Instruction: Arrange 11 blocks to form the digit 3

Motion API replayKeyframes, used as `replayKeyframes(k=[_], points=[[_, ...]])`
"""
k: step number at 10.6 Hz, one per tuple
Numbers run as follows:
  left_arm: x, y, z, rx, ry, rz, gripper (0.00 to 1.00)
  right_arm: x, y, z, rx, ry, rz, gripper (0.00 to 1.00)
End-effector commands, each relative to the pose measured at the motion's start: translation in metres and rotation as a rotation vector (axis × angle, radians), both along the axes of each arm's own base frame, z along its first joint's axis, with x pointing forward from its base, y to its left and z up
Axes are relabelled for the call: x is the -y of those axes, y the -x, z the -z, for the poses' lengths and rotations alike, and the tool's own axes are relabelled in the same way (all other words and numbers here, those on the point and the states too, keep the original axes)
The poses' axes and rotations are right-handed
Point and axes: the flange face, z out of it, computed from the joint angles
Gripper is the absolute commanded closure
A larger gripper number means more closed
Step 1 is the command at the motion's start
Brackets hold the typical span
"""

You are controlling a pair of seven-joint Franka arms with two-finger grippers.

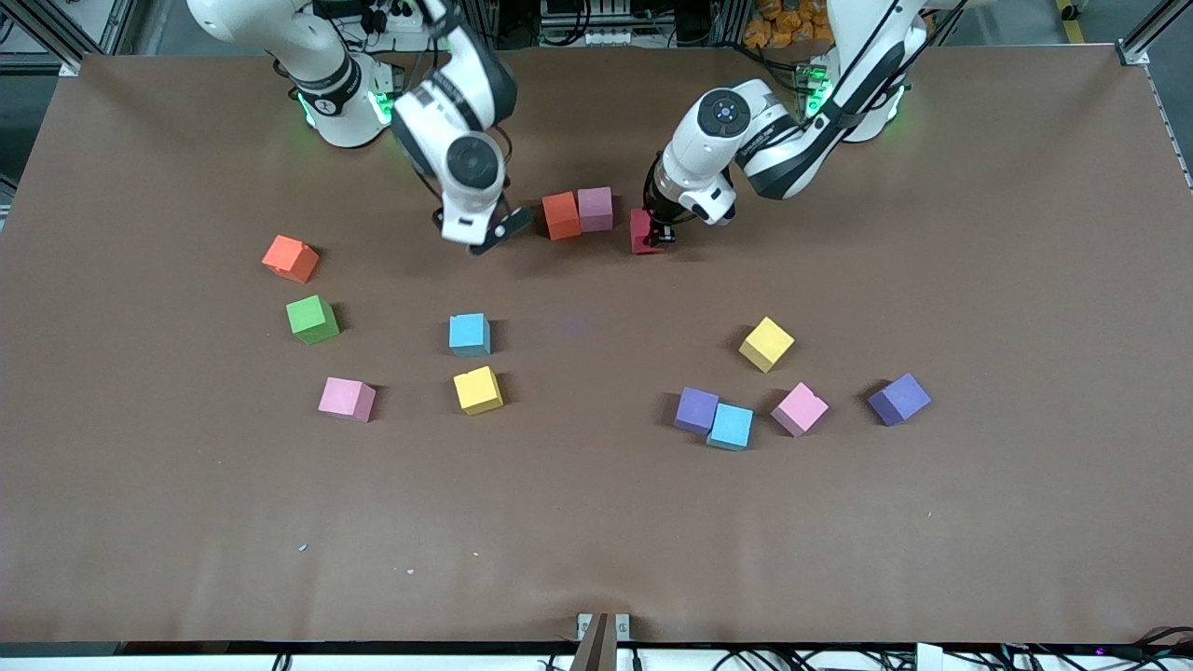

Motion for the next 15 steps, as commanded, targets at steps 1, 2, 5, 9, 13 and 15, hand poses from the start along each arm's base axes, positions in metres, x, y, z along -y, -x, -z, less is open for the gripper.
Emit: replayKeyframes(k=[1,2,5,9,13,15], points=[[0.008,0.020,0.004,-0.012,0.009,0.013,1.00,0.001,-0.003,0.022,0.001,0.001,0.056,0.00],[0.009,0.023,0.005,-0.017,0.007,0.005,1.00,0.002,-0.005,0.027,0.003,-0.013,0.077,0.00],[0.012,0.028,0.010,-0.033,0.011,-0.006,1.00,-0.002,-0.001,0.033,-0.005,-0.021,0.088,0.00],[0.021,0.039,0.015,-0.055,0.009,0.001,1.00,-0.001,0.001,0.035,-0.011,-0.018,0.083,0.49],[0.027,0.040,0.019,-0.070,0.015,0.005,1.00,-0.016,-0.014,0.008,-0.021,-0.037,0.114,0.83],[0.031,0.045,0.028,-0.062,-0.008,0.017,1.00,-0.022,-0.045,-0.018,-0.024,-0.066,0.156,0.83]])
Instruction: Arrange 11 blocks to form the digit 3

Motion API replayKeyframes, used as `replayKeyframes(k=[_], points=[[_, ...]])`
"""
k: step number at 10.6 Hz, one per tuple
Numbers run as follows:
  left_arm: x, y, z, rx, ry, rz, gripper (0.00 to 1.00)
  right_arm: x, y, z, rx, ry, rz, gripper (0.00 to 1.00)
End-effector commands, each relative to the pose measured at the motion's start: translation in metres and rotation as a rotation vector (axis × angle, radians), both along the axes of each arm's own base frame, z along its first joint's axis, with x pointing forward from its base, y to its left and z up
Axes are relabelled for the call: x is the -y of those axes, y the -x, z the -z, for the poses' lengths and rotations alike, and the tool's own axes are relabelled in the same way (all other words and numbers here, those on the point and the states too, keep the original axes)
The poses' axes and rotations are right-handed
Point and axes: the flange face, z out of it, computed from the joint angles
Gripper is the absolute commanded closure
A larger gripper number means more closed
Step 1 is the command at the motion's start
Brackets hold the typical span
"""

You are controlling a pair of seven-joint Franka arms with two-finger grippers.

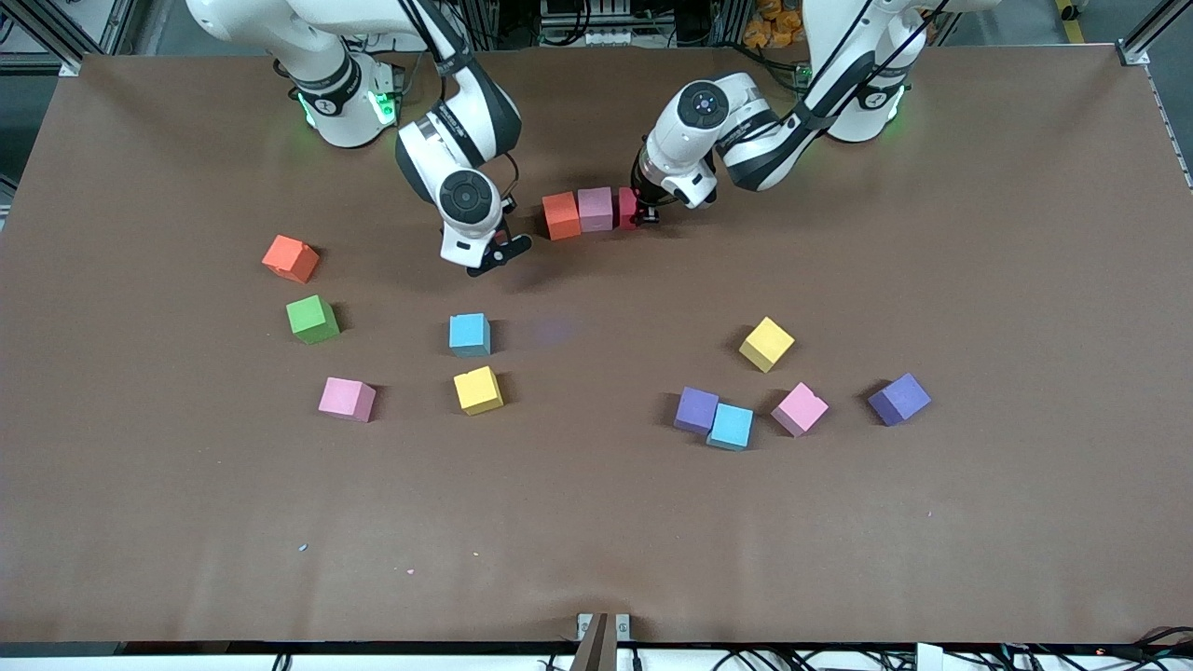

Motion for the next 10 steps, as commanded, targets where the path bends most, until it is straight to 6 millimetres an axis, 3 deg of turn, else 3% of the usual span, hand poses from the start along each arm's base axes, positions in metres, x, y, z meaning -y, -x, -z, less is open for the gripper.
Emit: replayKeyframes(k=[1,4,7,10], points=[[0.011,0.006,0.013,0.004,-0.022,-0.017,1.00,0.006,-0.038,-0.034,-0.017,-0.032,0.089,0.83],[0.012,0.003,0.018,0.015,-0.036,-0.024,1.00,0.016,-0.077,-0.072,-0.035,-0.050,0.144,0.83],[0.015,0.007,0.017,0.015,-0.035,-0.018,1.00,0.018,-0.095,-0.093,-0.013,-0.069,0.155,0.83],[0.021,0.004,0.016,0.013,-0.024,-0.023,1.00,0.002,-0.124,-0.145,0.055,-0.096,0.188,0.83]])
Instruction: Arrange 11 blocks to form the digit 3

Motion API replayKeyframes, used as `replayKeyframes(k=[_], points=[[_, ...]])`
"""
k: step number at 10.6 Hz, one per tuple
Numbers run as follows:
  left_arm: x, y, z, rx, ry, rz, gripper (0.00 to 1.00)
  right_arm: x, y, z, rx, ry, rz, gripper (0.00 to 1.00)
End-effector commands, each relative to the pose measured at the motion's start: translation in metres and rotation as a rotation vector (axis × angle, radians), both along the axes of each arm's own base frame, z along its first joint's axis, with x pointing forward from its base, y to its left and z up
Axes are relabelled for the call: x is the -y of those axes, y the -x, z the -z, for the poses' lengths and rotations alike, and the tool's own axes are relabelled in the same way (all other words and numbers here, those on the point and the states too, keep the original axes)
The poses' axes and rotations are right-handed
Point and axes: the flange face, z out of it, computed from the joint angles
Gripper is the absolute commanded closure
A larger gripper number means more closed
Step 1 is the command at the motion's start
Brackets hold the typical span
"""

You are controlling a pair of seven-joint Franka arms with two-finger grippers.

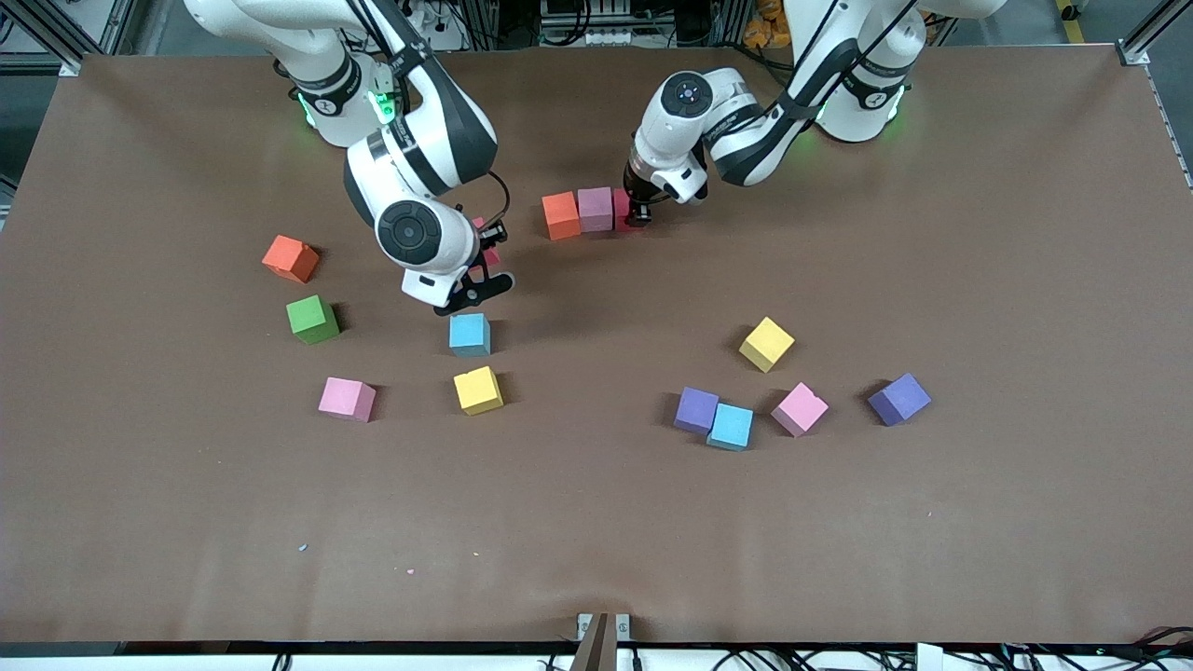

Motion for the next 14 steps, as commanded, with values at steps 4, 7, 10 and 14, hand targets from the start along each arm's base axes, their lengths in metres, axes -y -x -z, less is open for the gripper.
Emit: replayKeyframes(k=[4,7,10,14], points=[[0.010,-0.005,0.015,-0.036,0.012,-0.031,1.00,-0.016,-0.028,0.006,0.033,0.015,0.107,0.83],[0.014,-0.009,0.013,-0.038,0.019,-0.051,1.00,-0.051,-0.010,0.033,0.040,0.072,0.217,0.83],[0.017,-0.003,0.013,-0.037,0.019,-0.041,1.00,-0.098,0.022,0.061,0.078,0.105,0.259,0.83],[0.017,-0.003,0.015,-0.047,0.015,-0.058,1.00,-0.105,0.025,0.088,0.090,0.126,0.308,0.83]])
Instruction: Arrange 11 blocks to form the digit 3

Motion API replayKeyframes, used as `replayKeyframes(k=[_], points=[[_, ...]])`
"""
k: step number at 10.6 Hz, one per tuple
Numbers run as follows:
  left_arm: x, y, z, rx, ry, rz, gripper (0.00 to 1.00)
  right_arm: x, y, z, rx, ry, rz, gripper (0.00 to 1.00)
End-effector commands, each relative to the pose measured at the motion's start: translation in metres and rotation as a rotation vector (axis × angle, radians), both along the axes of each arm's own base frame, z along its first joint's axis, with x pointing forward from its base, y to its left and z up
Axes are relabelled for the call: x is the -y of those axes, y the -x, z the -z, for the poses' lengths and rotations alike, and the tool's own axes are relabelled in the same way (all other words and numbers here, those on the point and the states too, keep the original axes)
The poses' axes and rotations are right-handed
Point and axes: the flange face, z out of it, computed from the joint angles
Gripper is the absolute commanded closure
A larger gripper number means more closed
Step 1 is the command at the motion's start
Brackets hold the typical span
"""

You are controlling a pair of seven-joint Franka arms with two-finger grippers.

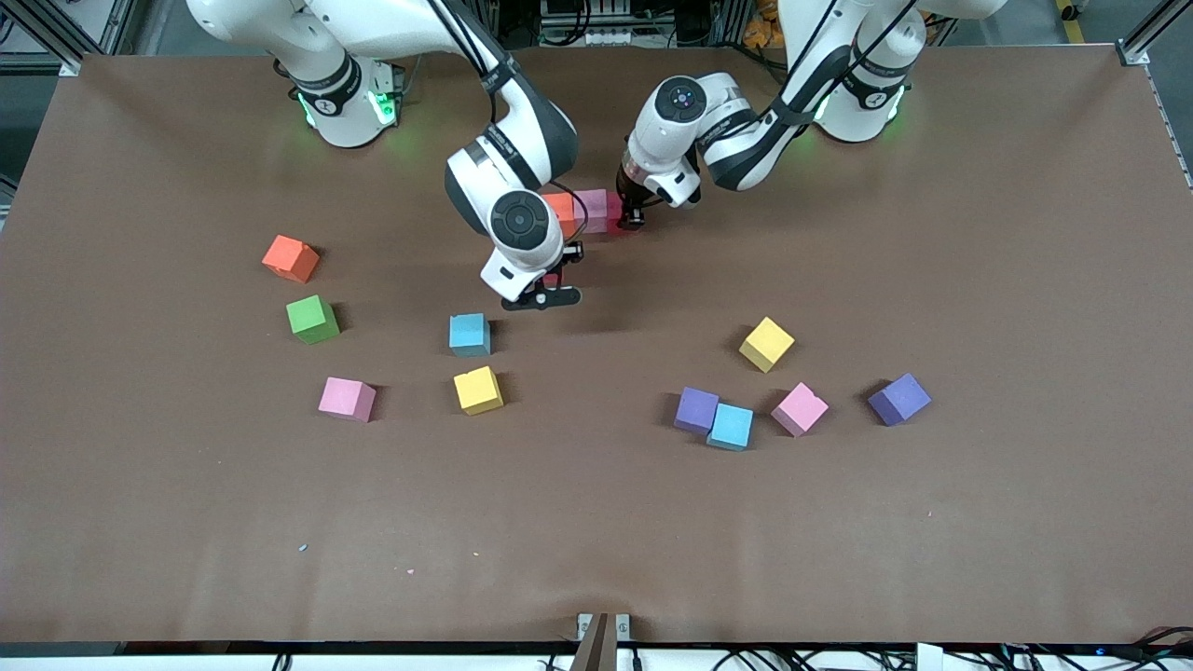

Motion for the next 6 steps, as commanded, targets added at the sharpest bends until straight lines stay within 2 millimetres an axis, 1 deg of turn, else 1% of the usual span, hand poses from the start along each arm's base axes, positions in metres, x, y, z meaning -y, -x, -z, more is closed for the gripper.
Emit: replayKeyframes(k=[1,2,3,4,5,6], points=[[0.007,0.004,0.015,-0.042,-0.001,-0.046,0.93,-0.005,-0.001,0.014,0.008,0.007,0.065,0.83],[0.007,0.005,0.015,-0.042,-0.001,-0.040,0.41,-0.006,0.001,0.021,0.011,0.011,0.072,0.82],[0.013,0.015,0.015,-0.039,-0.002,-0.017,0.00,-0.004,0.005,0.032,0.015,0.010,0.076,0.81],[0.013,0.015,0.015,-0.038,-0.004,-0.016,0.00,-0.006,0.014,0.040,0.012,-0.001,0.087,0.81],[0.012,0.012,0.014,-0.036,-0.002,-0.021,0.00,-0.006,0.019,0.043,-0.002,-0.007,0.096,0.81],[0.012,0.012,0.010,-0.029,0.000,-0.019,0.00,-0.011,0.030,0.049,-0.004,-0.005,0.086,0.81]])
